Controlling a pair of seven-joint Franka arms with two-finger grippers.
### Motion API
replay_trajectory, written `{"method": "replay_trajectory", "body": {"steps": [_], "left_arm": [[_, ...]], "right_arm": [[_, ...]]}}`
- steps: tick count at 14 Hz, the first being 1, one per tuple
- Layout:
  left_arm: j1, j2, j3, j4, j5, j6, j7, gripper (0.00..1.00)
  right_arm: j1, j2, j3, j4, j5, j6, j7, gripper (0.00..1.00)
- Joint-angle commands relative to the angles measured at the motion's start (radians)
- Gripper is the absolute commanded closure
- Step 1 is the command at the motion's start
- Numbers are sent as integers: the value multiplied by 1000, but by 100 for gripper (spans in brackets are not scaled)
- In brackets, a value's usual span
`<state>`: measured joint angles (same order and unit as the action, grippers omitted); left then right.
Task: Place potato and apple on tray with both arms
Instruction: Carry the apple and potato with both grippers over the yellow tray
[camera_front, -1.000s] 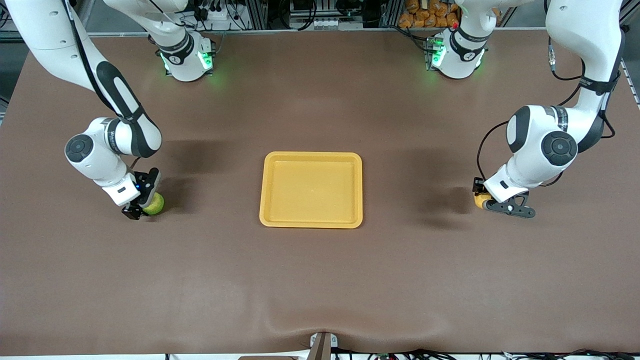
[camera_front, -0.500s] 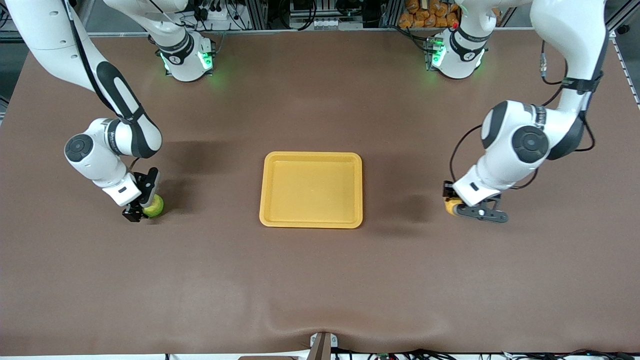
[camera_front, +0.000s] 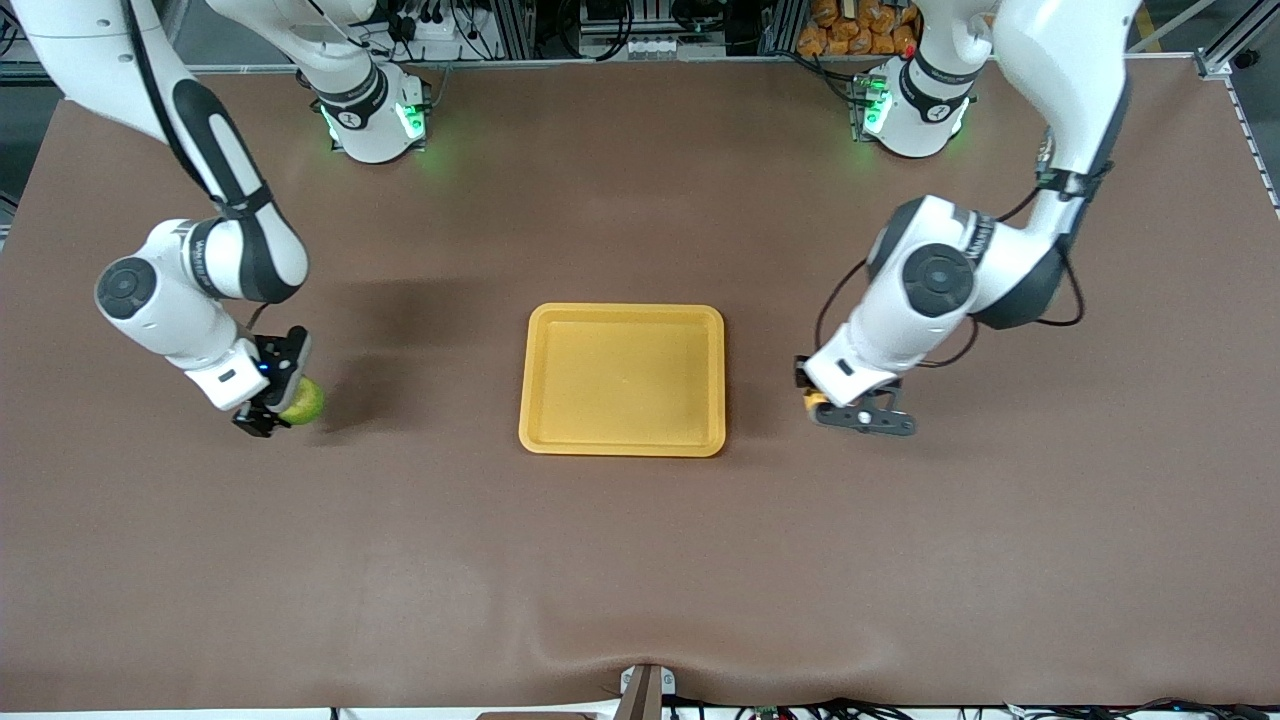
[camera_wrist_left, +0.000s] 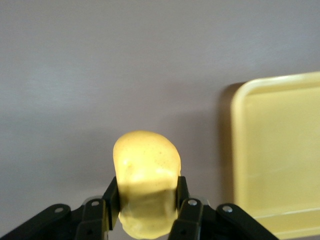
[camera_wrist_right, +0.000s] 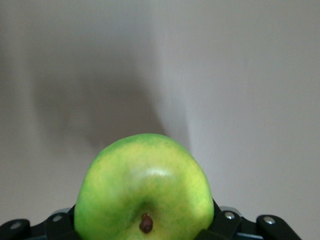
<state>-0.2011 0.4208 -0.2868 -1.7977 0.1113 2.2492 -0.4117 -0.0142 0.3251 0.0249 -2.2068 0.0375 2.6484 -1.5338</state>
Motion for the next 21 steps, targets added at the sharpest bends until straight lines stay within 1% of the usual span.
{"method": "replay_trajectory", "body": {"steps": [1,4,7,8,10,12,14,16,18,19,21], "left_arm": [[-75,82,8,99,-2,-37,-114,100],[-165,157,12,176,2,-37,-258,100],[-227,234,20,256,4,-37,-346,100],[-242,248,24,268,10,-37,-357,100],[-256,262,32,271,25,-37,-361,100],[-274,266,40,271,51,-37,-374,100],[-277,274,41,273,62,-36,-377,100],[-284,285,44,273,67,-28,-375,100],[-296,296,43,279,109,-26,-375,100],[-297,305,43,279,123,-26,-377,100],[-305,309,43,279,151,-26,-377,100]], "right_arm": [[127,26,18,32,4,1,57,100],[230,38,18,50,70,1,84,100],[296,38,17,65,82,-11,99,100],[313,37,15,65,81,-15,98,100],[325,38,17,67,81,-15,96,100],[355,38,18,93,82,-16,118,100],[405,38,18,119,82,-45,214,100],[445,41,18,140,82,-68,263,100],[477,55,18,166,84,-91,363,100],[505,78,17,209,82,-108,427,100],[519,164,17,290,82,-120,460,100]]}}
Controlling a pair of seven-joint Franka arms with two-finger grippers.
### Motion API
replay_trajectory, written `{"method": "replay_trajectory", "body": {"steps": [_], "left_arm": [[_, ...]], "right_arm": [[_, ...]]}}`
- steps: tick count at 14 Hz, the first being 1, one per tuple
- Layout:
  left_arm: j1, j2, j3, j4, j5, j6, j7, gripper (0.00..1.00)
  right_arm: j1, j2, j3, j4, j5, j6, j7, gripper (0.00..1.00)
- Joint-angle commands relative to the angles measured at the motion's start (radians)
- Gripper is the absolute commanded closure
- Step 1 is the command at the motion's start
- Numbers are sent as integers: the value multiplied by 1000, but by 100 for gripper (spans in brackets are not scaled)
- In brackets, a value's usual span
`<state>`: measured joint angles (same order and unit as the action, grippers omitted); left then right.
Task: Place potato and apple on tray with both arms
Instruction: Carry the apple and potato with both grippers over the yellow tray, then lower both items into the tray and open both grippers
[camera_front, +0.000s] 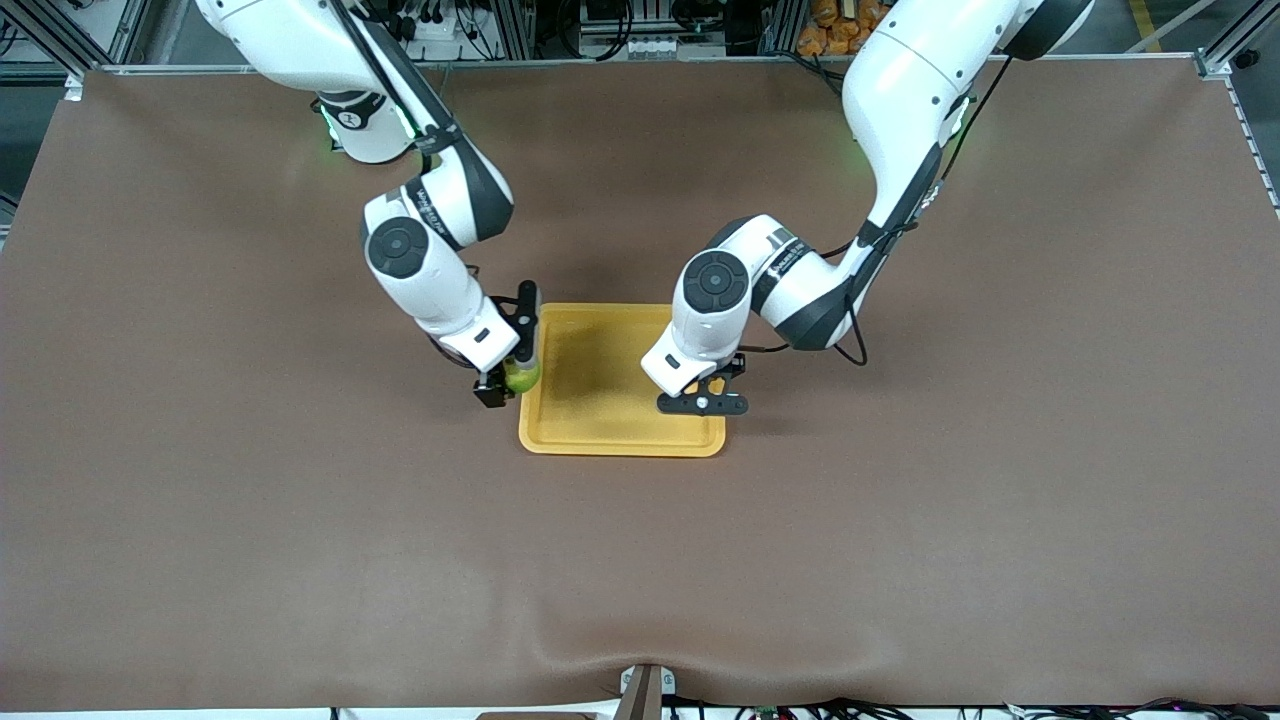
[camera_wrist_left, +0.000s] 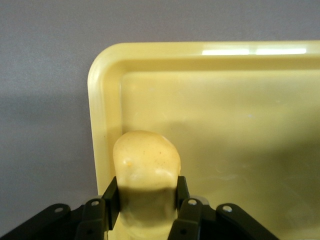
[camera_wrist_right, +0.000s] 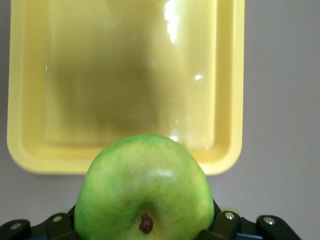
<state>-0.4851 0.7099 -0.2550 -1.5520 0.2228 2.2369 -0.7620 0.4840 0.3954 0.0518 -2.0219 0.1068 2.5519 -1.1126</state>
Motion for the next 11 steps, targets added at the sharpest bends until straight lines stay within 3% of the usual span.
{"method": "replay_trajectory", "body": {"steps": [1,9,10,11], "left_arm": [[-23,23,11,33,43,-14,-27,100],[-36,49,19,35,72,-13,-48,100],[-36,49,19,35,72,-13,-49,91],[-36,49,19,35,72,-13,-57,75]], "right_arm": [[24,106,-10,114,13,-24,39,100],[79,175,-12,118,10,-21,79,100],[84,178,-12,118,10,-19,80,100],[85,181,-12,118,10,-19,80,100]]}}
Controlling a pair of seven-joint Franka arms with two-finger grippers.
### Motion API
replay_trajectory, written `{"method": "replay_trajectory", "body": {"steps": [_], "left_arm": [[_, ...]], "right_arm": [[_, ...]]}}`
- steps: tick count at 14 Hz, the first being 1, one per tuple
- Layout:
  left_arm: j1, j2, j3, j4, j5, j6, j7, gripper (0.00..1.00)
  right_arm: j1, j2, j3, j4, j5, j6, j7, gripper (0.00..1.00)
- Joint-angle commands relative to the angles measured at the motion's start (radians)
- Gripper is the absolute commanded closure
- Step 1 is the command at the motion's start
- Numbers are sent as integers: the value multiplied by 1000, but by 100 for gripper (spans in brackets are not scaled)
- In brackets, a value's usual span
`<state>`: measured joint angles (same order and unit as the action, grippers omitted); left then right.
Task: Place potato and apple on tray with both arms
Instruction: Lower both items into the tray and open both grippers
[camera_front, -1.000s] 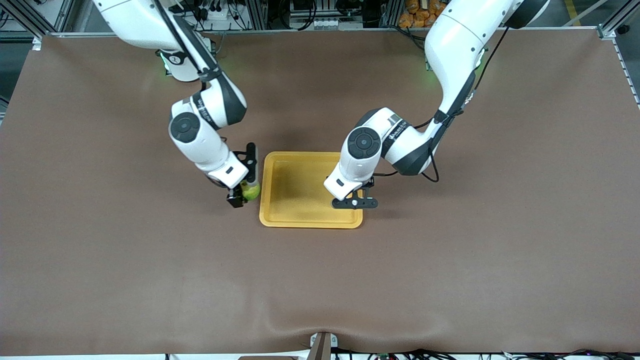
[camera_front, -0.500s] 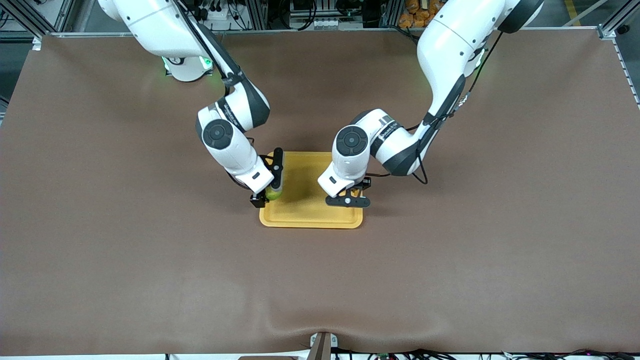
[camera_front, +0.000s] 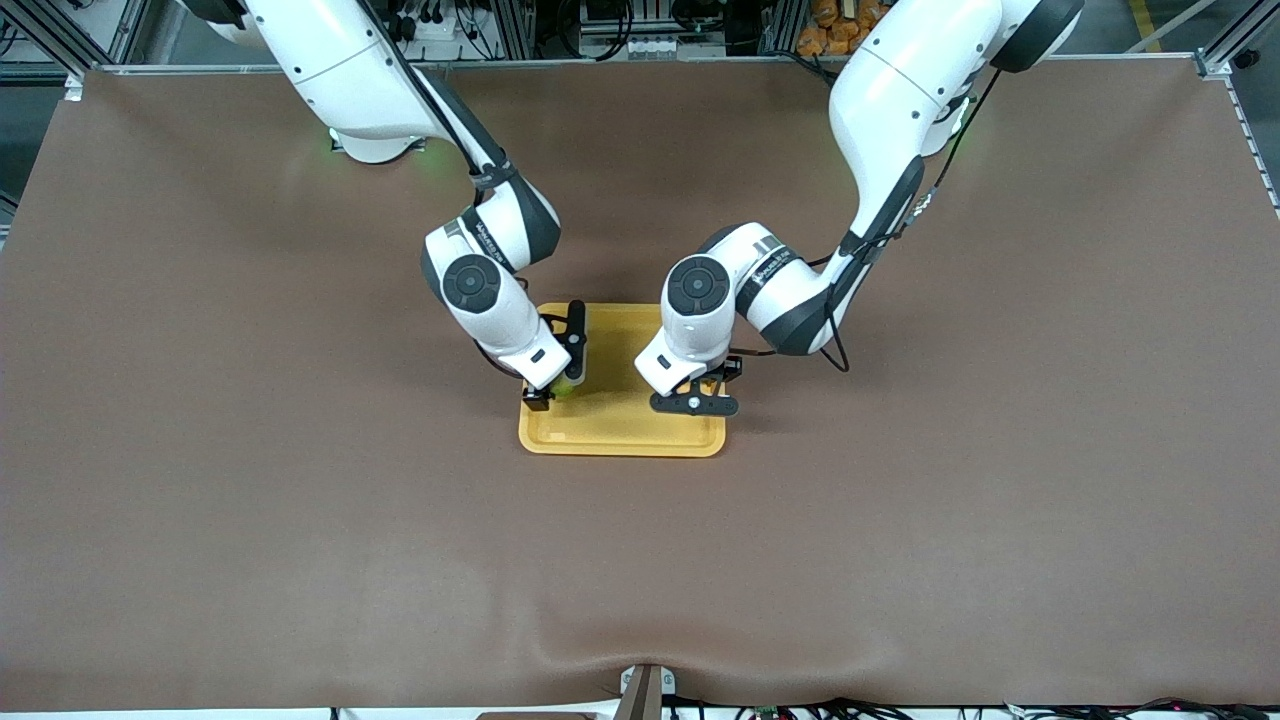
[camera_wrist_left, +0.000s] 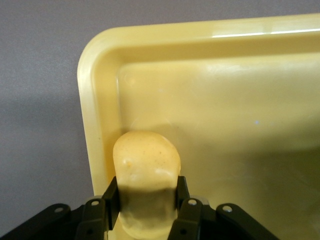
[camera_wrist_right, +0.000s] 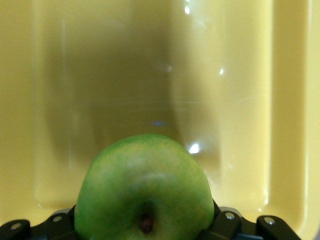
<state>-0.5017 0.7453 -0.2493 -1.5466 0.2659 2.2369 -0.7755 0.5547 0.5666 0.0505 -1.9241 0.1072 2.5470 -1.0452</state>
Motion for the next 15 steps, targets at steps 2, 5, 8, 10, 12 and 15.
{"method": "replay_trajectory", "body": {"steps": [2,5,8,10,12,15], "left_arm": [[-18,12,13,28,29,-13,-62,2],[-14,3,13,28,29,-14,-60,0],[8,-33,16,31,29,-22,-56,0],[58,-76,18,30,32,-28,-44,0],[86,-127,19,30,33,-112,-30,0],[141,-216,27,30,33,-206,-28,0]], "right_arm": [[14,13,-11,20,9,-14,13,100],[16,15,-11,22,-1,-14,33,0],[14,9,-11,22,0,-19,34,0],[14,-25,-11,24,0,-69,34,0],[10,-80,-11,31,0,-157,30,0],[-1,-158,-12,31,12,-284,30,0]]}}
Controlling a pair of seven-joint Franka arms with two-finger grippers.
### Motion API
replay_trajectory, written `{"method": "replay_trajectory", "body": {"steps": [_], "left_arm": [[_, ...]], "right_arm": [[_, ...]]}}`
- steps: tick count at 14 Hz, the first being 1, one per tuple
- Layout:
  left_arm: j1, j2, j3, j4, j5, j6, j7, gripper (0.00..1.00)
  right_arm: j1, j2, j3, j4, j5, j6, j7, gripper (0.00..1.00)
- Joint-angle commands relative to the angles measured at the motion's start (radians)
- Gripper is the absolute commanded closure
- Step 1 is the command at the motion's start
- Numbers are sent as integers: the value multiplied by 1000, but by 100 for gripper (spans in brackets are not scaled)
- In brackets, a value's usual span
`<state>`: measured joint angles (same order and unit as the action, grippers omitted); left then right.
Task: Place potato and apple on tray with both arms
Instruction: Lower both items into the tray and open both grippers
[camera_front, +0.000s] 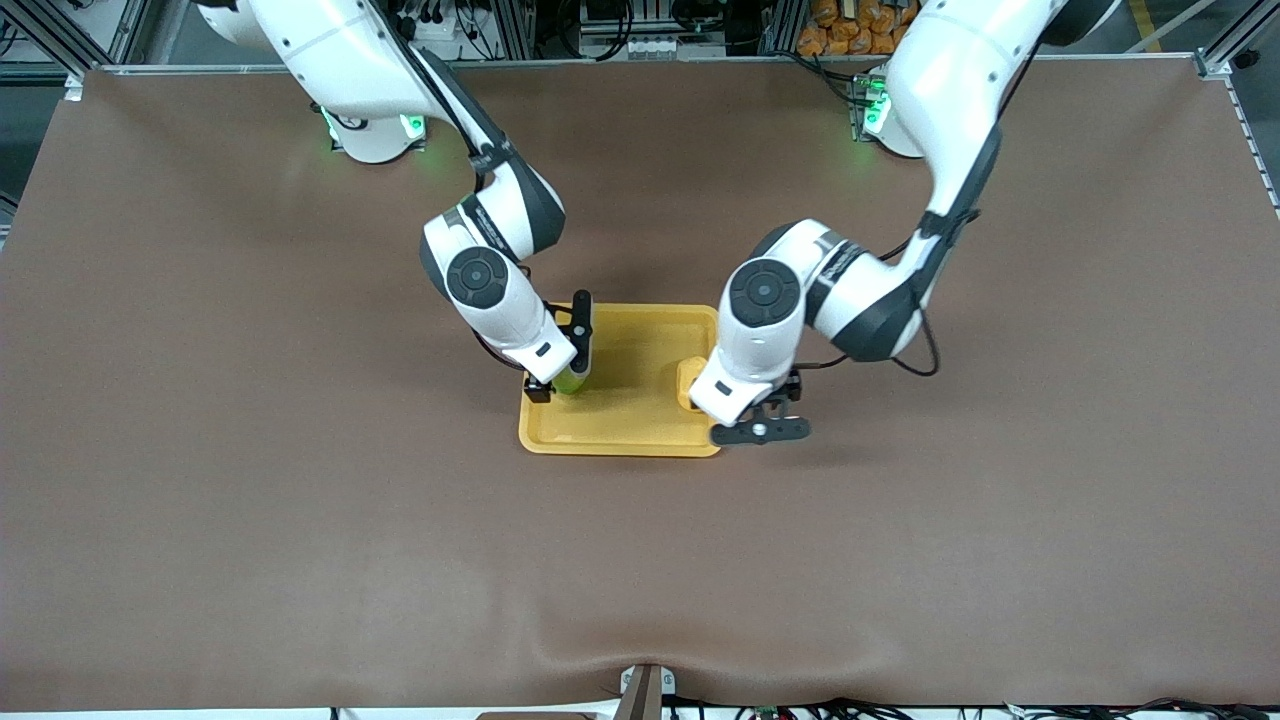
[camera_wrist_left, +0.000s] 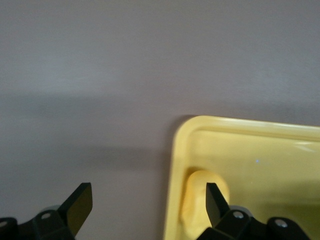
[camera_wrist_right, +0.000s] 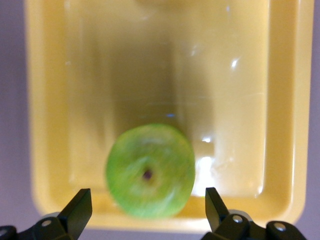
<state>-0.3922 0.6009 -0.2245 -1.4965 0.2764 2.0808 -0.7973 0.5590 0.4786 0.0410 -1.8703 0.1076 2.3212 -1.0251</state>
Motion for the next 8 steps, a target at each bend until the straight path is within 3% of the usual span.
{"method": "replay_trajectory", "body": {"steps": [1,4,8], "left_arm": [[61,-97,2,-22,23,-53,6,0],[160,-174,-3,-22,11,-102,163,0],[289,-259,-10,-22,4,-178,375,0]], "right_arm": [[-13,-86,-7,-23,14,-72,11,0],[-195,-165,-9,-14,56,-146,10,0],[-413,-169,-26,25,53,-143,69,0]]}}
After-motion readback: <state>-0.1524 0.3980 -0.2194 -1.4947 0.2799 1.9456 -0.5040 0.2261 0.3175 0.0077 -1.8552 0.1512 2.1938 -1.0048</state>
